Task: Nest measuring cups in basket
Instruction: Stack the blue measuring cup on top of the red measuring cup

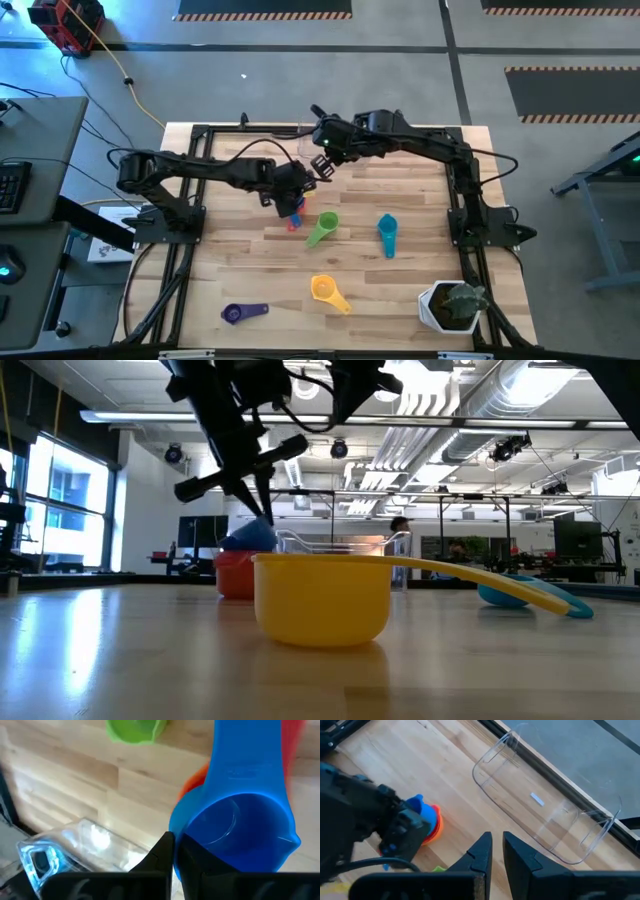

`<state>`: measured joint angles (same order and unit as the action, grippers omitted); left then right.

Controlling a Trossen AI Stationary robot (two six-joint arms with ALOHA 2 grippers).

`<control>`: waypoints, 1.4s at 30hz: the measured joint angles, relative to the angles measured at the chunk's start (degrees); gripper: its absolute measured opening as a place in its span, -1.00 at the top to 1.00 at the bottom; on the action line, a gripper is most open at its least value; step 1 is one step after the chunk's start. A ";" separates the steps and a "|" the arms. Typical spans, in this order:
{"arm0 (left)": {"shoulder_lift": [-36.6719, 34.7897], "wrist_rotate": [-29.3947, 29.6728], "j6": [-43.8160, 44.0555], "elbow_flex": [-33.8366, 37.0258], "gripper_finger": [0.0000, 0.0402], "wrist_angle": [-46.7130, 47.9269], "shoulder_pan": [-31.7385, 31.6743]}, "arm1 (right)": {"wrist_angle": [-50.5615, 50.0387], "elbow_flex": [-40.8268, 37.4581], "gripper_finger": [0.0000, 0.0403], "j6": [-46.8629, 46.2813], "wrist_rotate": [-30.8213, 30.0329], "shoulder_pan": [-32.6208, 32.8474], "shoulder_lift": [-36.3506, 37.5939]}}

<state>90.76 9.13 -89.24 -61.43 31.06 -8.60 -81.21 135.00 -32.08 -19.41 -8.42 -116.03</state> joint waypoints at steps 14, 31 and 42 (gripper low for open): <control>0.79 3.91 -1.37 0.08 0.98 -0.98 0.04 | 0.00 0.00 0.82 1.22 0.98 0.59 0.00; 0.79 6.46 3.64 0.08 0.82 -1.21 1.22 | 0.00 0.00 0.82 1.49 3.55 0.60 0.00; 0.79 11.40 3.64 0.08 0.77 -0.89 1.38 | 0.00 0.00 0.82 1.10 3.81 0.58 0.00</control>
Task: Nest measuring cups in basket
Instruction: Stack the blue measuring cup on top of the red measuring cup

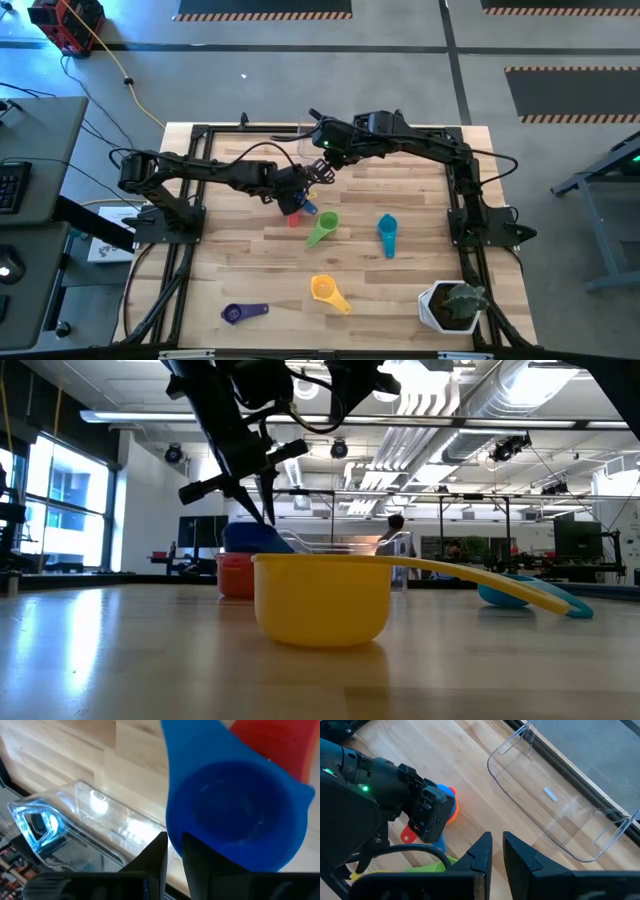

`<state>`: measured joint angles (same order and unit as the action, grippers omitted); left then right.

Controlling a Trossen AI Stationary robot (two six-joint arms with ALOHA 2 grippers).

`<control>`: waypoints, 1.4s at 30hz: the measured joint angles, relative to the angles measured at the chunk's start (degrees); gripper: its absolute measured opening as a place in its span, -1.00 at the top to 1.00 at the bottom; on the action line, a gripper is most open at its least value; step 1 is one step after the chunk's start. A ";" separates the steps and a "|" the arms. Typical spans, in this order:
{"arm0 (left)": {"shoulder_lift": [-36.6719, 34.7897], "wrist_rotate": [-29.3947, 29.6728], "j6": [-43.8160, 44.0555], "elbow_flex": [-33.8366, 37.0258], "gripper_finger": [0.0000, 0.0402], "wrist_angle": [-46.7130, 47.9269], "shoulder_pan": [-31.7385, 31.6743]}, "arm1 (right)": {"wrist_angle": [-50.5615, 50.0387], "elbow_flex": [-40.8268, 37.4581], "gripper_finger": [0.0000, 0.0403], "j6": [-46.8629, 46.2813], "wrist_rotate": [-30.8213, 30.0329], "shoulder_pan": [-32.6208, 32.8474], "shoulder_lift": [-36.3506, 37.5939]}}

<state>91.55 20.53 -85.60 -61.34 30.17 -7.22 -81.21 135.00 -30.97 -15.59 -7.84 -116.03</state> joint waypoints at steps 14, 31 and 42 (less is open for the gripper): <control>0.00 2.61 1.23 0.00 0.81 -0.20 2.05 | -0.02 0.00 0.82 -2.03 0.07 0.02 0.00; -7.50 4.81 40.82 -0.09 0.82 11.67 2.08 | -5.96 -4.20 0.82 -12.06 2.23 2.97 -0.02; -14.83 -10.11 66.49 -0.09 0.82 25.28 2.10 | -0.45 -15.87 0.82 -17.03 6.63 4.86 -0.04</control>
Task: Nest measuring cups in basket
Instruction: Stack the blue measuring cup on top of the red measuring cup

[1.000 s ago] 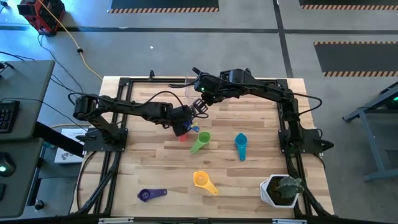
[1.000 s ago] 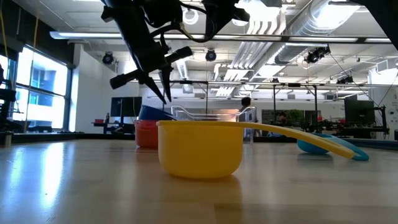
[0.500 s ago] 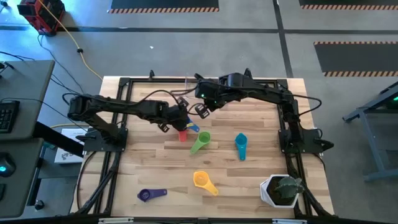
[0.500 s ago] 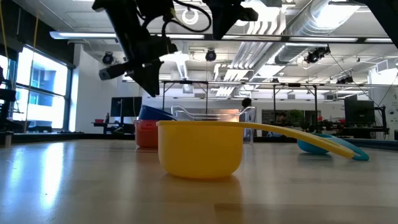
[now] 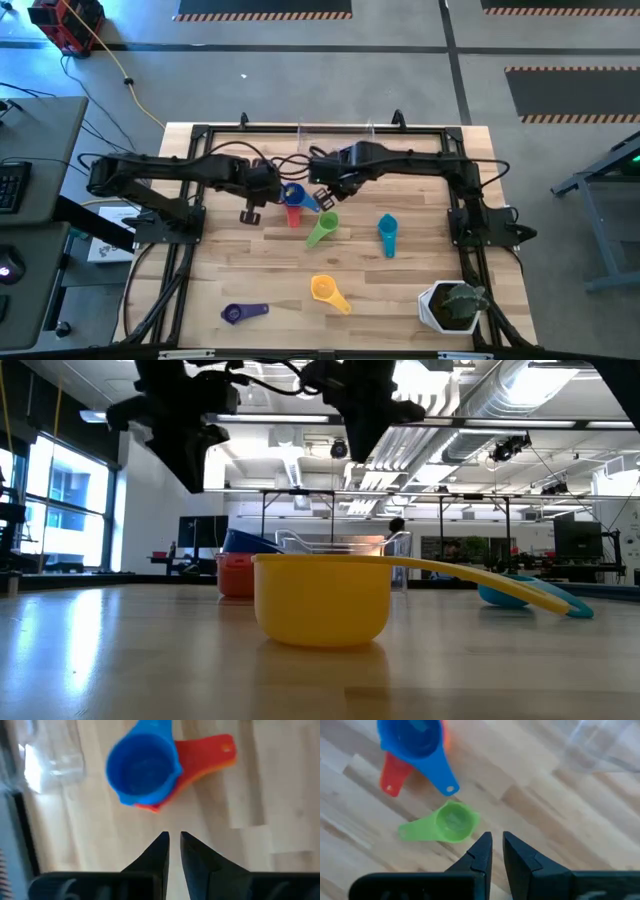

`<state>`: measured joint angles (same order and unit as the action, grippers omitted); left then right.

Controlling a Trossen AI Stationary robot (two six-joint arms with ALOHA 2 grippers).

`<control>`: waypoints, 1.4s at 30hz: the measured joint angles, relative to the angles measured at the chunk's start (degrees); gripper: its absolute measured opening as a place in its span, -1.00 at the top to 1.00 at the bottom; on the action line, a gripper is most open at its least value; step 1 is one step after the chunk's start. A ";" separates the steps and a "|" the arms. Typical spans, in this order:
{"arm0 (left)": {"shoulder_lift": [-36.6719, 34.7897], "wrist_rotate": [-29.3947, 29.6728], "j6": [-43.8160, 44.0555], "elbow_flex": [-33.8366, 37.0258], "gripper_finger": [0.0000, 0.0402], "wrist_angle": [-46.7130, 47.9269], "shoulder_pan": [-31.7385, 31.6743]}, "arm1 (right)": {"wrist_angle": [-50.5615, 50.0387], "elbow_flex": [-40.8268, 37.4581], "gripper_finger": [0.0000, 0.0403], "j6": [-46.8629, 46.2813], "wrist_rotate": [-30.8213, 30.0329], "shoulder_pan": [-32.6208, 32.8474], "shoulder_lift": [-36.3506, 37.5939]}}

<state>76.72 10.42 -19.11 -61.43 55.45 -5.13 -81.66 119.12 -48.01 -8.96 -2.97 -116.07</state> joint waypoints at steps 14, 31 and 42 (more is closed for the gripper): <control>-0.58 -5.05 15.46 12.67 0.82 -7.63 1.61 | 21.18 -14.67 0.82 -1.63 2.07 0.02 0.00; 0.82 -4.55 31.03 17.91 0.82 -24.53 1.77 | 46.87 -31.64 0.82 -1.49 -1.15 -2.82 0.00; 7.87 -3.77 35.56 17.90 0.82 -29.99 1.77 | 49.67 -33.17 0.82 -0.59 -0.54 -4.23 -0.82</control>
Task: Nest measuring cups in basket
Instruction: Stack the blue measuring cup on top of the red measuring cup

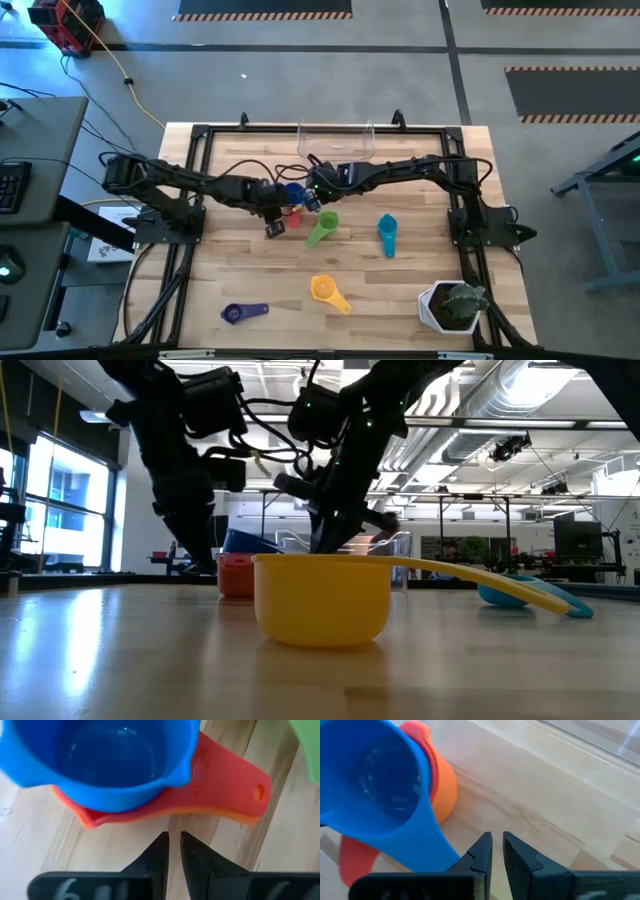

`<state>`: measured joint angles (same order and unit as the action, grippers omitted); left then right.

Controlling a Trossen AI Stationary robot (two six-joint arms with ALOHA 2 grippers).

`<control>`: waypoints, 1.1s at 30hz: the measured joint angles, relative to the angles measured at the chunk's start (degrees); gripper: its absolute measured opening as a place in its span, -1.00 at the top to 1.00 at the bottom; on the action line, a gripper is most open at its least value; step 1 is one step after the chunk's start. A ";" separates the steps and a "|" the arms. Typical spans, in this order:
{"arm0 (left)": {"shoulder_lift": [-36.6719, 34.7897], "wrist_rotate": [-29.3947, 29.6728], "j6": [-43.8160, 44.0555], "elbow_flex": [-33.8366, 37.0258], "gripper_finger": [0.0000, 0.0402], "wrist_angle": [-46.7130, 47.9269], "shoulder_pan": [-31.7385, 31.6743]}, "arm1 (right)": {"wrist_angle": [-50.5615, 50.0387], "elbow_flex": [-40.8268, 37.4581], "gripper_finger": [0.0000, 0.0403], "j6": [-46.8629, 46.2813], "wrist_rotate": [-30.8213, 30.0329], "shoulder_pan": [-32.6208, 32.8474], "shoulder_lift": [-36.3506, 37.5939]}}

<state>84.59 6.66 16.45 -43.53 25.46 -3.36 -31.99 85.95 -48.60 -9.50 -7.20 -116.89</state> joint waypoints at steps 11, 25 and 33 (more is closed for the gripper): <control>1.16 -1.73 1.53 0.00 0.82 -4.31 0.02 | 1.94 0.00 0.82 -0.48 4.12 0.47 -0.86; 1.16 -2.66 1.65 0.00 0.82 -7.76 0.06 | 5.10 0.50 0.82 -3.19 9.55 2.08 -0.86; 1.12 -2.65 1.57 0.00 0.82 -10.24 0.07 | 7.26 0.50 0.82 -4.31 11.29 3.11 -0.86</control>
<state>85.71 4.01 18.02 -43.53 15.22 -3.29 -24.73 86.46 -52.90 1.78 -4.09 -117.75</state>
